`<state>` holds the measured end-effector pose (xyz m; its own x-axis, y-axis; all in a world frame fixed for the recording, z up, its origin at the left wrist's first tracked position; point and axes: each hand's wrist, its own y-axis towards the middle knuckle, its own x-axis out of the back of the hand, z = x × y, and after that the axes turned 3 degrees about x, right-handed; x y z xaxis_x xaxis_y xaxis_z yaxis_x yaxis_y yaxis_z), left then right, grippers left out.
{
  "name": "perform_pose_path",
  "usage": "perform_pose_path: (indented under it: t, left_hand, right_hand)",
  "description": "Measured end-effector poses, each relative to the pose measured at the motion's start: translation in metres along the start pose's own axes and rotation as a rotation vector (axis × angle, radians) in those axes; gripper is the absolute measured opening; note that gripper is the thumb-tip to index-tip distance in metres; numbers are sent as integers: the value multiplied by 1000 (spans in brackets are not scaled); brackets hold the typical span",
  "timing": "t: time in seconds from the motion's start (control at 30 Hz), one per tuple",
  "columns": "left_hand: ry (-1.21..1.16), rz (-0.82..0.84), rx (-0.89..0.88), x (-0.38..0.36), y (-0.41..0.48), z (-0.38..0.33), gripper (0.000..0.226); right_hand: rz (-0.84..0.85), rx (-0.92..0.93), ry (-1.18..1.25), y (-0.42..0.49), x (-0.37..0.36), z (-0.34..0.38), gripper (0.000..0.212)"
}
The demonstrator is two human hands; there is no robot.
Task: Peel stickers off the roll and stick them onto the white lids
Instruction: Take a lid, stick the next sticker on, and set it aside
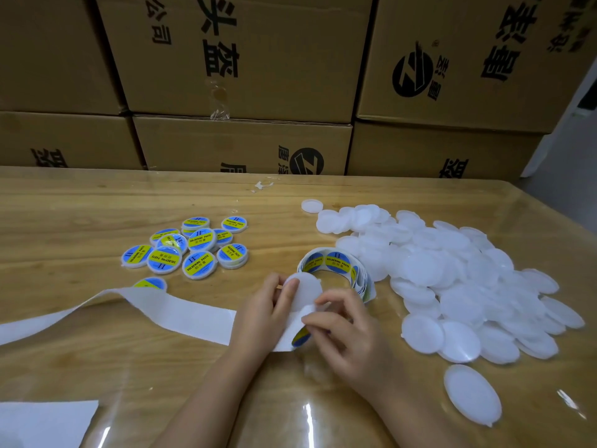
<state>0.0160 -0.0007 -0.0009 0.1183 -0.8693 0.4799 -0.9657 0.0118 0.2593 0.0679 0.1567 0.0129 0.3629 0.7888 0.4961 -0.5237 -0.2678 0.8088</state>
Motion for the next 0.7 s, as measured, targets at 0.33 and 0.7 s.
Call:
perform_pose_path:
  t: [0.33, 0.7]
  left_hand:
    - [-54, -112, 23, 9, 5, 6, 28]
    - [-763, 72, 196, 16, 4, -23, 16]
  right_hand:
    - [-443, -385, 196, 8, 10, -10, 12]
    - [-741, -786, 382, 10, 14, -15, 24]
